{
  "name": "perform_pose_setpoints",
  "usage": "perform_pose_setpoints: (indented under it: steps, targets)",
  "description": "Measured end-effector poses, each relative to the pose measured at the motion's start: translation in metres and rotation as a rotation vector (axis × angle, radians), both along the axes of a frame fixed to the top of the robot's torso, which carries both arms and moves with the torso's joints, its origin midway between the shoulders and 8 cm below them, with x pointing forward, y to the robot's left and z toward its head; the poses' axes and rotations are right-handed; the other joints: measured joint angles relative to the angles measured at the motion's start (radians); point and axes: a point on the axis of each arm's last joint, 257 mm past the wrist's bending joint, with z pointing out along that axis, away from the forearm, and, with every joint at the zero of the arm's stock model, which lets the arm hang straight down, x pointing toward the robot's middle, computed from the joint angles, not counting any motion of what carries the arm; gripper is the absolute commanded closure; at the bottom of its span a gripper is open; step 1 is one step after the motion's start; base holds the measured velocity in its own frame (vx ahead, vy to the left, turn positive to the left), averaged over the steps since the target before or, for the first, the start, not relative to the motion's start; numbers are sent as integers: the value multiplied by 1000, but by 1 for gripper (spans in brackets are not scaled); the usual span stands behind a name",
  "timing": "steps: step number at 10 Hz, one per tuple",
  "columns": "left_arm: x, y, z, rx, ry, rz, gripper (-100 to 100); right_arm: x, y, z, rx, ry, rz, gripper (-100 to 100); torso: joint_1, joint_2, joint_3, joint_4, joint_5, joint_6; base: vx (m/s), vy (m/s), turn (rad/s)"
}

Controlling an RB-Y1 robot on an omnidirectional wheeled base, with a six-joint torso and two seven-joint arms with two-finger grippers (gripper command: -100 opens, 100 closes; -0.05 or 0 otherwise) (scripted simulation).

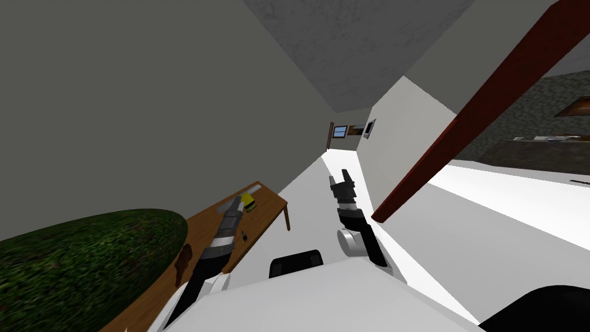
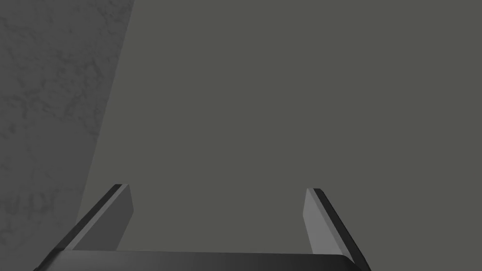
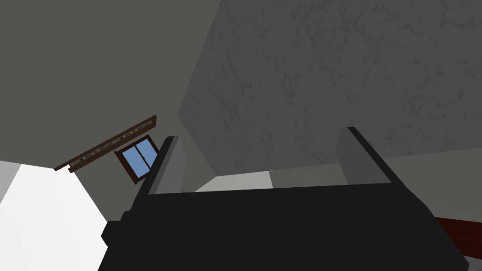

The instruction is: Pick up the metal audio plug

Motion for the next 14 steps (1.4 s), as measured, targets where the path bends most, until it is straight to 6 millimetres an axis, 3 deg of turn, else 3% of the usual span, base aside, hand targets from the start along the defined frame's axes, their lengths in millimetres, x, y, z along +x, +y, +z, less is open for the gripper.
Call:
perform_pose_setpoints:
  steps: [2,4,6,7,8,10,14]
  targets:
    - [-4,9,-49,6,133,0,-100,0,0,0,0,0,0,0,0,0,0,0,0,0,-8,-20,-56]
    - [-2,19,-72,11,208,3,-100,0,0,0,0,0,0,0,0,0,0,0,0,0,-8,-20,-87]
    - [-7,44,-117,17,338,16,-100,0,0,0,0,0,0,0,0,0,0,0,0,0,-9,-21,-112]
    - [-21,53,-141,19,411,25,-100,0,0,0,0,0,0,0,0,1,0,0,0,0,-8,-14,-25]
    - [-25,57,-150,20,444,30,-100,0,0,0,0,0,0,0,0,1,0,0,0,0,-5,-14,-67]
    - [-37,75,-187,25,554,49,-100,0,0,0,0,0,0,0,1,0,0,0,0,0,-6,-11,-95]
    - [-59,106,-230,31,700,81,-100,0,0,0,0,0,0,0,1,0,0,0,0,0,0,-2,-68]
